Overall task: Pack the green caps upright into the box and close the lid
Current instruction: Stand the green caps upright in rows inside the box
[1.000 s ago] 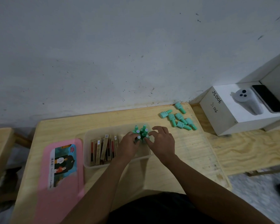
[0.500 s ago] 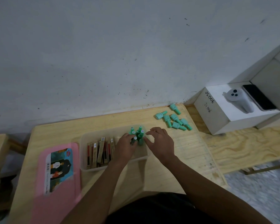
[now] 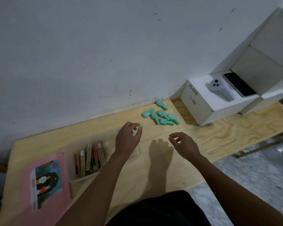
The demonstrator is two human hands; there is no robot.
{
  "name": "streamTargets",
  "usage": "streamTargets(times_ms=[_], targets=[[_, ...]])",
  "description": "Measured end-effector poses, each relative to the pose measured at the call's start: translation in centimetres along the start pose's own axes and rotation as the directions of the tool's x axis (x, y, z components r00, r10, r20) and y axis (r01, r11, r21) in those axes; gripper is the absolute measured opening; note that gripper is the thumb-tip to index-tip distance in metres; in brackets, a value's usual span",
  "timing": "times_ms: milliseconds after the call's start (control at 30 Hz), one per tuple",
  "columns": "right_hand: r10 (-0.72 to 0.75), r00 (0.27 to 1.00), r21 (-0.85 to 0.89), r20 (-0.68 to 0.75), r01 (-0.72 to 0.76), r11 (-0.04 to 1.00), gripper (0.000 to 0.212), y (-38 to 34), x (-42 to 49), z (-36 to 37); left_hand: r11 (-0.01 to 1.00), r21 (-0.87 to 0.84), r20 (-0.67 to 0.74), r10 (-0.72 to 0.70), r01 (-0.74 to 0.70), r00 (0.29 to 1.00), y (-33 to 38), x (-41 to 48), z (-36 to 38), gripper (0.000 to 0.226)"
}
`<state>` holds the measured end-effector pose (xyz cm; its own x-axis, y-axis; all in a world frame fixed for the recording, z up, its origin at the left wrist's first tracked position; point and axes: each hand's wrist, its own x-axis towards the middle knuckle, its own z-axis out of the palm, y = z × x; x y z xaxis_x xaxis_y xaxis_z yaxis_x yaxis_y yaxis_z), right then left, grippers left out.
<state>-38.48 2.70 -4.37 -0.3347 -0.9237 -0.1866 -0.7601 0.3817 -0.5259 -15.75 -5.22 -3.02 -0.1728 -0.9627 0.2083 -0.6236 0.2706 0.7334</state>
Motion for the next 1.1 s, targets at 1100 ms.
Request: streamTargets(times_ms=[1100], targets=[[-0.007,0.988,-0.274,0.151,0.049,0.96,0.037,2.5,11.1,-0.2,0.804,0.304,0.309,-0.591,0.512,0.745,1.5,11.5,13.8,0.031]])
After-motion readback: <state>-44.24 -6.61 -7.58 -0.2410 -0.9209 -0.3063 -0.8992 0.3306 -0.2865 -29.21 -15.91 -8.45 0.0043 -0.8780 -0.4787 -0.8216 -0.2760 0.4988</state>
